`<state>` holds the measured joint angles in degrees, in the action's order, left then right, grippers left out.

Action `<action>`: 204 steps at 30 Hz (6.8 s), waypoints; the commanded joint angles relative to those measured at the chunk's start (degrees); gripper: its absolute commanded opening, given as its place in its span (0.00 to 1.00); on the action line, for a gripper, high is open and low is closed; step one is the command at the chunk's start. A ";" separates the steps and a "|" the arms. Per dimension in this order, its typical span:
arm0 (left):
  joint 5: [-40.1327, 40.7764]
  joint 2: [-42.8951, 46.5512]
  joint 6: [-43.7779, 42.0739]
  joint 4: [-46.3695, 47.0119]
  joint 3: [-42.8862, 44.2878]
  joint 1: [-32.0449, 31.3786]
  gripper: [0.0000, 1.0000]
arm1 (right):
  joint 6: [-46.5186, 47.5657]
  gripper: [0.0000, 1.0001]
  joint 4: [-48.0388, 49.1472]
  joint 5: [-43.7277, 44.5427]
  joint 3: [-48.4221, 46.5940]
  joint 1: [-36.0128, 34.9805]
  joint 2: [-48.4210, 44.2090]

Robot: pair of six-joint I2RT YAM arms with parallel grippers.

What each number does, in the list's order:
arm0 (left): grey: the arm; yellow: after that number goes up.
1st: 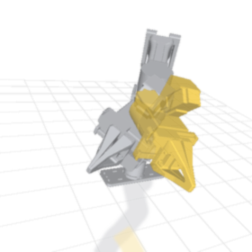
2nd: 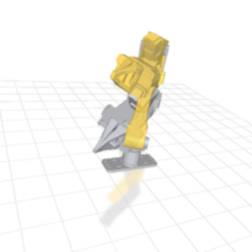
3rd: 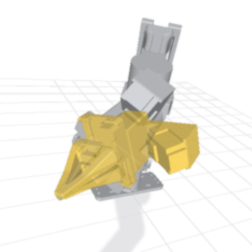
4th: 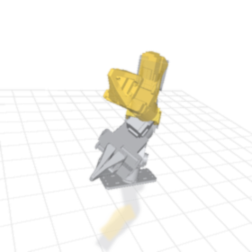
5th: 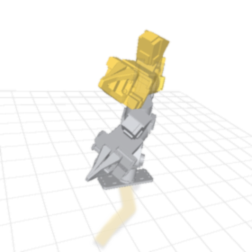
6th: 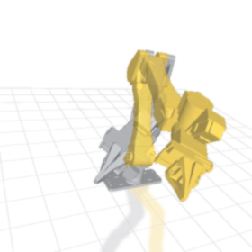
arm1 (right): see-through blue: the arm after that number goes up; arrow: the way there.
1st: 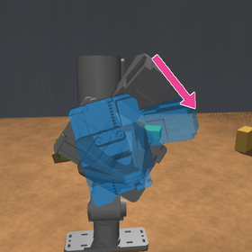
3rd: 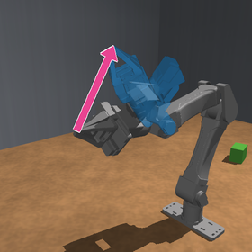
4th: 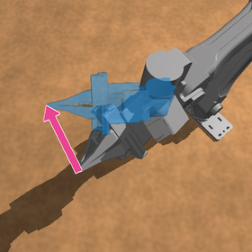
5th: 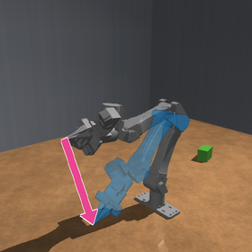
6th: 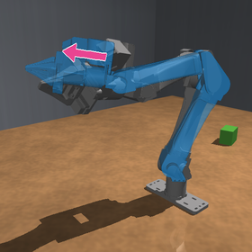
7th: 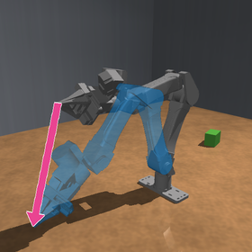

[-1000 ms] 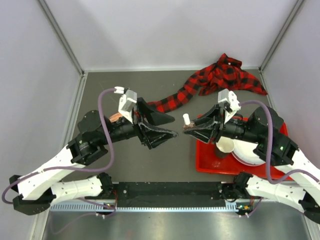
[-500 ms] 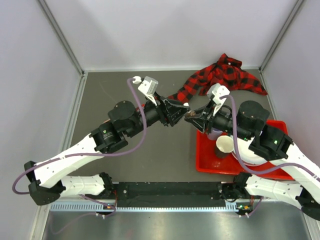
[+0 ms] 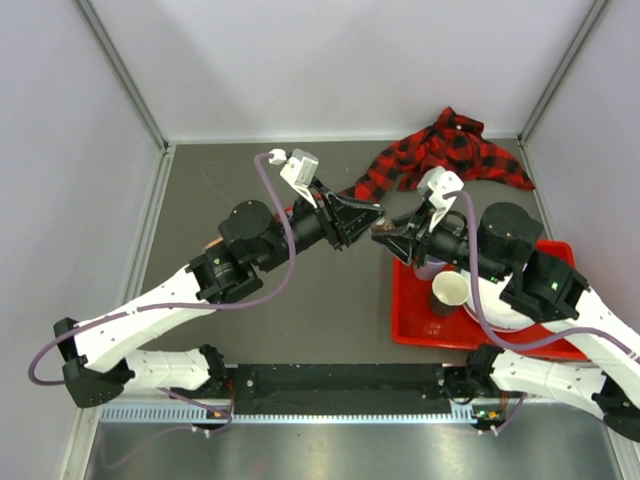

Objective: Paint the nails

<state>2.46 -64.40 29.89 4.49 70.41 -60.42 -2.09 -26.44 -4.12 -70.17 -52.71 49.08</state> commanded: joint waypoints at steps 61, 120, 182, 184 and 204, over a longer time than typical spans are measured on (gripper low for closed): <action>4.51 -1.08 3.24 -3.20 5.36 -0.05 0.32 | 5.78 0.00 6.49 3.42 0.04 0.06 0.58; -2.99 4.64 7.47 1.13 -0.45 6.91 0.63 | 4.28 0.00 2.00 2.88 -3.48 0.06 1.81; 0.70 9.47 -5.38 -6.44 2.19 1.80 0.75 | 1.38 0.00 0.07 -0.56 -4.71 0.06 0.57; 2.54 8.33 -4.32 -5.90 2.62 1.89 0.63 | 1.82 0.00 0.42 0.95 -5.15 0.06 1.10; 2.64 -2.04 -1.68 -2.12 5.17 1.01 0.51 | 5.08 0.00 0.86 5.00 -5.24 0.06 3.39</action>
<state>4.40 -65.25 27.64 -1.67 73.60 -59.00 2.48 -27.64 0.14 -72.88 -52.95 53.49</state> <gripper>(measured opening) 0.528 0.248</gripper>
